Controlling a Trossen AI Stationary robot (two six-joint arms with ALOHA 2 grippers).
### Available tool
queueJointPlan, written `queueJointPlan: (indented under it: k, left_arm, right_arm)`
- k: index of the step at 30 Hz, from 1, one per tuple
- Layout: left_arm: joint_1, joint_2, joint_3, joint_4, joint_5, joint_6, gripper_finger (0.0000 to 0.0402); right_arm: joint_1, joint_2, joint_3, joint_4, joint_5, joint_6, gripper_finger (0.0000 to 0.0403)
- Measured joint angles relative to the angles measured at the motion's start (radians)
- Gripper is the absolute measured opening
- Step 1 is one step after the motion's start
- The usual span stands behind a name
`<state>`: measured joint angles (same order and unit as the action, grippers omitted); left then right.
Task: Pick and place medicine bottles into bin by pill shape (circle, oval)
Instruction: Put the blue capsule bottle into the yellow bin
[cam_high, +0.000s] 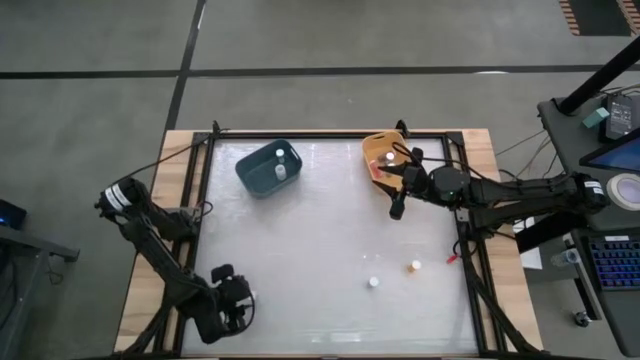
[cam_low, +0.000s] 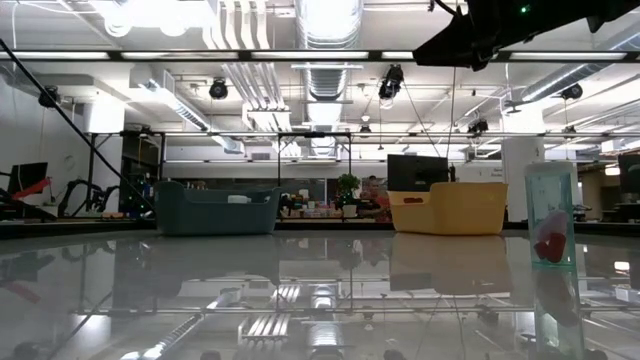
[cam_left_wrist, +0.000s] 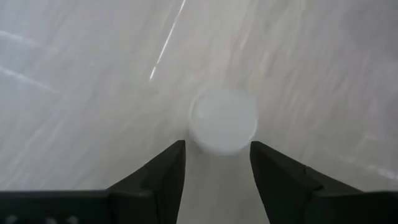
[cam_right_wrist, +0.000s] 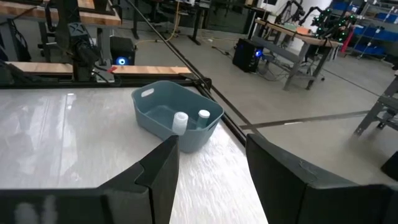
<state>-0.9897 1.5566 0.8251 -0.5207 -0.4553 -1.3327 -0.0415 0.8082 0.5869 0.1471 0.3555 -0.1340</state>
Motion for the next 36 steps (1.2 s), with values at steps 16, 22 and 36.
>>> queueJointPlan:
  k: [16, 22, 36]
  left_arm:
    - [0.004, 0.0, -0.038, 0.093, -0.149, 0.003, 0.0163]
    - [0.004, 0.0, -0.041, 0.093, -0.149, 0.003, 0.0143]
    - [0.086, -0.023, 0.006, 0.093, -0.147, 0.125, 0.0099]
  right_arm:
    - [0.0, 0.0, -0.002, -0.001, 0.003, 0.0, 0.0178]
    - [0.0, 0.0, -0.002, -0.001, 0.003, -0.001, 0.0178]
    - [0.0, 0.0, -0.005, -0.001, 0.003, 0.002, 0.0178]
